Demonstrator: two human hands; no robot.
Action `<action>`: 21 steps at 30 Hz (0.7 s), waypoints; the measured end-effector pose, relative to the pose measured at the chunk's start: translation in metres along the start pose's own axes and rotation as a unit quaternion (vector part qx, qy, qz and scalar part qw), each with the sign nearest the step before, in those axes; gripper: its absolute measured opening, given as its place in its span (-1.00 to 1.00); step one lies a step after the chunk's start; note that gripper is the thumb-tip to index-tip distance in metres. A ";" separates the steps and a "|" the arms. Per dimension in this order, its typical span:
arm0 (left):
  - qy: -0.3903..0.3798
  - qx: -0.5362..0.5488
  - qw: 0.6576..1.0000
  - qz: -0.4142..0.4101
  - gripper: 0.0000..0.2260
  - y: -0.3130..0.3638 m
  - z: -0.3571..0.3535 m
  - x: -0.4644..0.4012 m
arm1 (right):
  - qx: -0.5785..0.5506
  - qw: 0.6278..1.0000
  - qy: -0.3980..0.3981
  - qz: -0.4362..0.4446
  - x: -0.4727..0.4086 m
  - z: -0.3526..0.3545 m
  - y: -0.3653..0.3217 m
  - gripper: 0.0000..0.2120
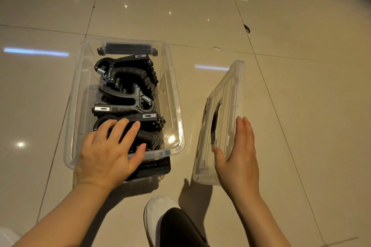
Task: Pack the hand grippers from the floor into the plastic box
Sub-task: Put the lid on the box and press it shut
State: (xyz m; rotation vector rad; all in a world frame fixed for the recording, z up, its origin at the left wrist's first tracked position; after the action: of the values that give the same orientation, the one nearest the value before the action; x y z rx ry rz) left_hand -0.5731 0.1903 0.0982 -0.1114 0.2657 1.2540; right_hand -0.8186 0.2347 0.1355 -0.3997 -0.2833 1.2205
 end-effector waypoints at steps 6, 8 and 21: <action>0.002 0.009 1.000 -0.005 -0.52 0.001 0.001 0.000 | 0.156 0.987 -0.024 -0.014 -0.005 -0.008 -0.007 -0.18; 0.002 0.018 1.000 -0.001 -0.51 0.001 0.003 0.000 | 0.208 0.978 -0.021 0.018 -0.005 -0.007 -0.010 -0.16; -0.044 0.245 0.959 0.135 -0.41 -0.010 0.029 -0.003 | 0.010 0.972 0.130 0.193 0.025 0.155 -0.119 -0.31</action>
State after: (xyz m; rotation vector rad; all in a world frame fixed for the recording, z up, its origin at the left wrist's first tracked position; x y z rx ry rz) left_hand -0.5607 0.1908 0.1269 0.4203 0.5191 1.4226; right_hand -0.7747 0.2465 0.3271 -0.6117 0.0369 1.5313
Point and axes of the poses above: each hand's wrist, its own x-axis away from the middle knuckle, its own z-axis out of the back of the hand, y = z × x, the point moved 8 cm from there along -x, towards the middle knuckle, and after that the axes turned 2 degrees about x, right-handed, at the moved point
